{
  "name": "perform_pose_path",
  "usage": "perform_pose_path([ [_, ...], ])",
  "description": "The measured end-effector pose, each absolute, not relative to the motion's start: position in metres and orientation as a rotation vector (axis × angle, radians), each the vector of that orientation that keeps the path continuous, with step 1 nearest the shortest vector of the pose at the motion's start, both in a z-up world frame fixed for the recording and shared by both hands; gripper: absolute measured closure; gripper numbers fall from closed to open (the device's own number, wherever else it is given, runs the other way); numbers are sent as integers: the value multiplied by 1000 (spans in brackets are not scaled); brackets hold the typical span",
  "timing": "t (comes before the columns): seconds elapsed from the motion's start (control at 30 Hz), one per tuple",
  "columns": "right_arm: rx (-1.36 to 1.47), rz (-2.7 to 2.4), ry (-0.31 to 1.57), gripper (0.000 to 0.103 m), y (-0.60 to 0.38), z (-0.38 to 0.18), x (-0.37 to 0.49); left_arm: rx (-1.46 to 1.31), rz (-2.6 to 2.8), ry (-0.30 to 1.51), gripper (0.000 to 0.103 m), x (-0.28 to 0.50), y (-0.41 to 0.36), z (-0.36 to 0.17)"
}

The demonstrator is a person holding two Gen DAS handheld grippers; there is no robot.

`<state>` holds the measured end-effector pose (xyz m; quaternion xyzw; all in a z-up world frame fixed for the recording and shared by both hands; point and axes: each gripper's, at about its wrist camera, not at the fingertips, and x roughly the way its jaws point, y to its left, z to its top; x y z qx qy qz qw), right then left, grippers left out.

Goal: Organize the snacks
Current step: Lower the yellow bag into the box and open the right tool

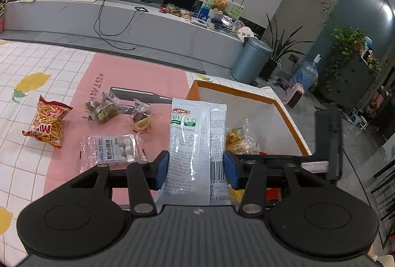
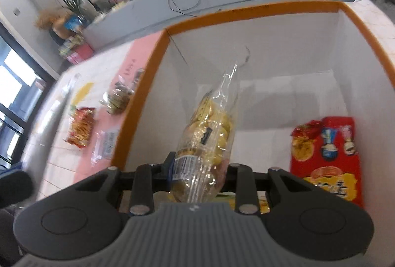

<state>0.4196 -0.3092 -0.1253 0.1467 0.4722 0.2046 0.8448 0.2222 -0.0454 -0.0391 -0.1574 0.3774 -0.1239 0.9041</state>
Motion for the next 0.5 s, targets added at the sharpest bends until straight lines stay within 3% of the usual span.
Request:
perform_pose_path([
  [0.17, 354, 422, 990, 68, -310, -126, 418, -332, -255, 790, 49, 220, -45, -41],
  [0.23, 356, 410, 996, 54, -310, -126, 417, -337, -258, 790, 49, 217, -44, -40],
  [0.5, 282, 290, 917, 27, -322, -104, 399, -344, -252, 761, 49, 206, -41, -25],
])
